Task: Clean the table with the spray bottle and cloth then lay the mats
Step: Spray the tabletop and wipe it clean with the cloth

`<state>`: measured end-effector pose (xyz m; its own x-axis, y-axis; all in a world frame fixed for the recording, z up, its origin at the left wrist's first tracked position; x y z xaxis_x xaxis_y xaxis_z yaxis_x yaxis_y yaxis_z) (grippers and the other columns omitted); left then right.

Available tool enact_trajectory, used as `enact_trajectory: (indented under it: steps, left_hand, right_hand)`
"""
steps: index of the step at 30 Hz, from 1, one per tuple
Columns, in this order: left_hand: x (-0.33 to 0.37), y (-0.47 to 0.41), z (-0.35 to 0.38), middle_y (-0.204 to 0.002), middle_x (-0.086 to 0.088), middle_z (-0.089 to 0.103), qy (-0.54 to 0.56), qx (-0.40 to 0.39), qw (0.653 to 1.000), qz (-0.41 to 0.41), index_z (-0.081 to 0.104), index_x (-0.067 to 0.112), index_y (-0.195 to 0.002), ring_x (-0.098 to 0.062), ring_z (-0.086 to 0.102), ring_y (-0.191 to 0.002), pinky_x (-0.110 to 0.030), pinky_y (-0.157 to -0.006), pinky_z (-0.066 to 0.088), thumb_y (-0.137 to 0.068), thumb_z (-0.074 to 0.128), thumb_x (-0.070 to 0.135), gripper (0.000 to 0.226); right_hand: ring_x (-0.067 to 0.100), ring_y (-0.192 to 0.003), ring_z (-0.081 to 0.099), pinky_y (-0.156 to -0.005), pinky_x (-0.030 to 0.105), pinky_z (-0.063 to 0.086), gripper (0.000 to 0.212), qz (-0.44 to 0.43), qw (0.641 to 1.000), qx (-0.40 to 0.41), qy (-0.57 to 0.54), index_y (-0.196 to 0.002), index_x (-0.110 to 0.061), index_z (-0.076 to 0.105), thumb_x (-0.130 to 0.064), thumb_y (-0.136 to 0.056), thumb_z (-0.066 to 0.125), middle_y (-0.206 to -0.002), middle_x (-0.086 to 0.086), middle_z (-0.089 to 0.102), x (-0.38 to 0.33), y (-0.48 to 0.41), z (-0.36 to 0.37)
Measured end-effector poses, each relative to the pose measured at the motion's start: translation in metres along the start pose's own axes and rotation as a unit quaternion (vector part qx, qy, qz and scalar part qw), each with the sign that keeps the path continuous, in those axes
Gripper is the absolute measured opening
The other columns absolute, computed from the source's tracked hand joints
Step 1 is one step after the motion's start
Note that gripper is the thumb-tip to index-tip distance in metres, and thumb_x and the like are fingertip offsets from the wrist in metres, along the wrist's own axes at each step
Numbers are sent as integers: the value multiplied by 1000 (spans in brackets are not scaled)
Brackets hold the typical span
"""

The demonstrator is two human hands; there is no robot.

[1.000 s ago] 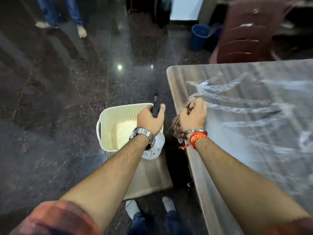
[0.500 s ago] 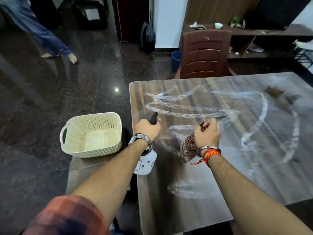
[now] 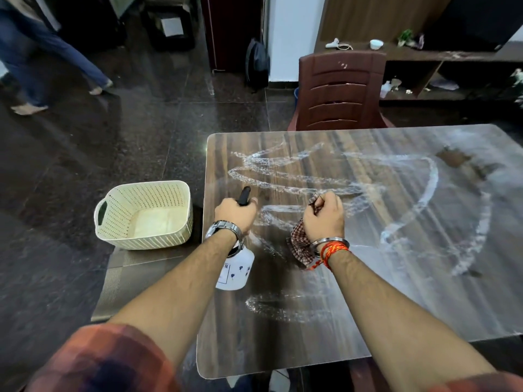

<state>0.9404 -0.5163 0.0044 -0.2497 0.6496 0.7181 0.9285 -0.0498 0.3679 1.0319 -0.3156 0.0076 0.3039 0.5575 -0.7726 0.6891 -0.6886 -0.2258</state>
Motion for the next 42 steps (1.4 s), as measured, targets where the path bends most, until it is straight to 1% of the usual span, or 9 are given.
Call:
enact_trajectory:
  steps: [11, 16, 20, 24, 26, 31, 36, 39, 42]
  left_hand:
    - [9, -18, -7, -61, -8, 68, 10, -16, 1000, -1, 71, 6, -76, -24, 66, -53, -25, -50, 46, -92, 54, 45, 45]
    - [16, -27, 7, -80, -10, 74, 19, -18, 1000, 13, 72, 8, -88, -27, 68, -65, -27, -59, 52, -91, 61, 45, 39]
    - [19, -29, 28, -83, -8, 78, 50, -79, 996, -6, 73, 10, -95, -22, 64, -52, -27, -56, 54, -91, 63, 47, 39]
    - [31, -21, 42, -80, -12, 73, -15, -38, 999, 10, 65, 11, -79, -30, 70, -68, -35, -66, 60, -92, 61, 44, 35]
    - [38, -18, 49, -77, -10, 69, -23, -22, 999, 16, 60, 15, -72, -28, 67, -66, -31, -63, 56, -93, 61, 40, 32]
    - [51, -15, 67, -79, -6, 78, 34, -73, 997, 0, 74, 10, -92, -18, 62, -46, -25, -54, 54, -91, 65, 44, 35]
    - [68, -5, 84, -73, -9, 68, -14, -47, 999, 16, 67, 9, -78, -28, 64, -60, -33, -59, 58, -89, 62, 32, 26]
    - [72, -3, 88, -82, -11, 73, -11, -37, 999, 13, 70, 7, -86, -29, 70, -67, -31, -58, 58, -88, 63, 31, 25]
    - [72, -3, 92, -84, -8, 77, 16, -62, 998, 4, 70, 10, -88, -20, 65, -54, -21, -46, 47, -91, 64, 37, 27]
  right_hand:
    - [19, -75, 45, -68, 31, 37, 15, -9, 998, -43, 37, -77, -14, 45, -6, -73, 58, -85, 3, 48, -14, -7, 12]
    - [17, -73, 44, -64, 28, 32, 16, -19, 999, -34, 35, -75, -14, 44, -5, -72, 58, -84, 3, 47, -8, -6, 12]
    - [15, -73, 43, -64, 26, 30, 17, -14, 998, -52, 36, -74, -16, 43, -6, -73, 57, -83, 2, 47, 3, -13, 10]
    - [14, -71, 40, -61, 22, 24, 16, -4, 998, -56, 14, -75, -14, 43, -4, -73, 56, -84, 5, 48, 13, -27, 2]
    - [14, -70, 39, -60, 22, 23, 16, -8, 998, -59, 15, -75, -14, 43, -4, -73, 56, -84, 4, 47, 19, -32, -3]
    - [16, -73, 42, -64, 26, 29, 16, 1, 998, -65, 12, -76, -14, 44, -4, -74, 56, -85, 4, 48, 34, -45, -15]
    - [14, -70, 41, -61, 28, 29, 14, 2, 998, -63, 11, -76, -13, 44, -6, -74, 56, -84, 2, 47, 44, -48, -24]
    - [16, -72, 43, -63, 28, 31, 14, 2, 998, -59, 6, -75, -13, 44, -6, -73, 56, -84, 1, 46, 51, -51, -31]
    - [15, -71, 42, -64, 26, 30, 15, 9, 998, -65, 2, -76, -13, 44, -5, -74, 56, -85, 2, 46, 55, -53, -32]
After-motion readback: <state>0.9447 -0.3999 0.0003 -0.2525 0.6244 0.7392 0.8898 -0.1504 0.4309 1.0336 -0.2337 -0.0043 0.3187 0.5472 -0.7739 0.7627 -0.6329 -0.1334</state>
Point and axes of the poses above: each hand's wrist, its own y-axis away from the middle knuckle, its own z-axis out of the palm, x = y × z, the point moved 5 cm from there along -y, towards the middle knuckle
